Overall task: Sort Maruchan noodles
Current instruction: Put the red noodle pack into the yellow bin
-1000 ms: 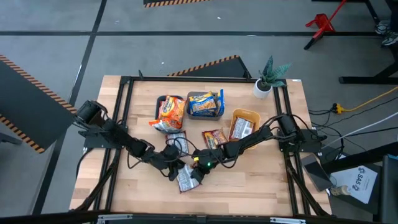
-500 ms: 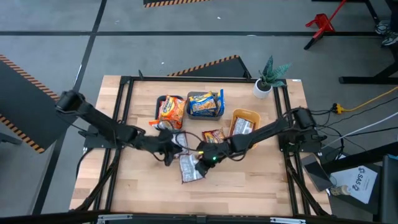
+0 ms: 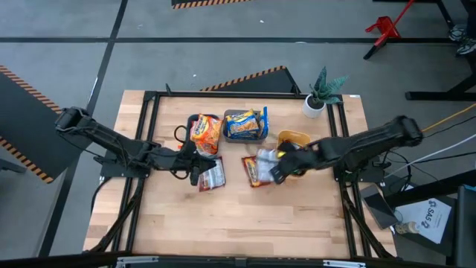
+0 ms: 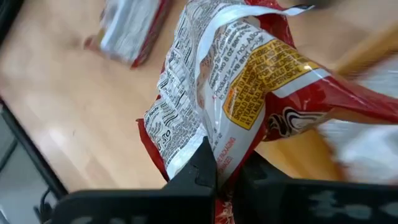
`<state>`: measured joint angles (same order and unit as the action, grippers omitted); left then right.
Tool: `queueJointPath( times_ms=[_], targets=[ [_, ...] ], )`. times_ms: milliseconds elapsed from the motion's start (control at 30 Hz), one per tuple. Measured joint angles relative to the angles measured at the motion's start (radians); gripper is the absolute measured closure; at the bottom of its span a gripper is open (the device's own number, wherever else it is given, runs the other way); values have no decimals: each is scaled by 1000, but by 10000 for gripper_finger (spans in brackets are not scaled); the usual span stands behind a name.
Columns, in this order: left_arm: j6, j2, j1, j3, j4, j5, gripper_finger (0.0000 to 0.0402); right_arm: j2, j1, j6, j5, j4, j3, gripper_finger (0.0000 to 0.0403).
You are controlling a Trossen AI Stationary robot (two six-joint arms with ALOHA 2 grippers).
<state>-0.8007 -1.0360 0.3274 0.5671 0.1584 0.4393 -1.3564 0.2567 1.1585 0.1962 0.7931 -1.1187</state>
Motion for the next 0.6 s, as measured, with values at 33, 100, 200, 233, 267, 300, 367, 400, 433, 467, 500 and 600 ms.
queueJointPath(
  times_ms=[33,100,200,233,267,300,367,400,433,467,500,600],
  targets=[
    [0,-1,-2,0,1,0,331,49,-9,17,15,11,32,401],
    [0,-1,-3,0,-3,3,331,138,-40,49,29,22,113,401],
    [0,-6,-3,0,-12,16,331,255,-90,116,29,26,248,401],
    [0,-8,-3,0,-18,19,331,290,-107,133,28,23,293,401],
    [0,-7,-3,0,-20,23,331,317,-123,148,23,17,334,401],
    [0,-7,-3,0,-17,23,331,337,-139,153,13,2,370,401],
    [0,-7,-3,0,-18,23,331,364,-163,155,-15,-29,434,401],
    [0,-7,-3,0,-19,23,331,369,-171,155,-26,-54,461,401],
    [0,-7,-3,0,-20,23,331,371,-177,155,-38,-77,483,400],
    [0,-7,-3,0,-21,23,331,372,-183,155,-49,-93,501,395],
    [0,-7,-3,0,-23,24,331,373,-191,154,-63,-103,515,388],
    [0,-7,-3,0,-44,38,331,362,-208,143,-83,-111,532,344]
  ],
)
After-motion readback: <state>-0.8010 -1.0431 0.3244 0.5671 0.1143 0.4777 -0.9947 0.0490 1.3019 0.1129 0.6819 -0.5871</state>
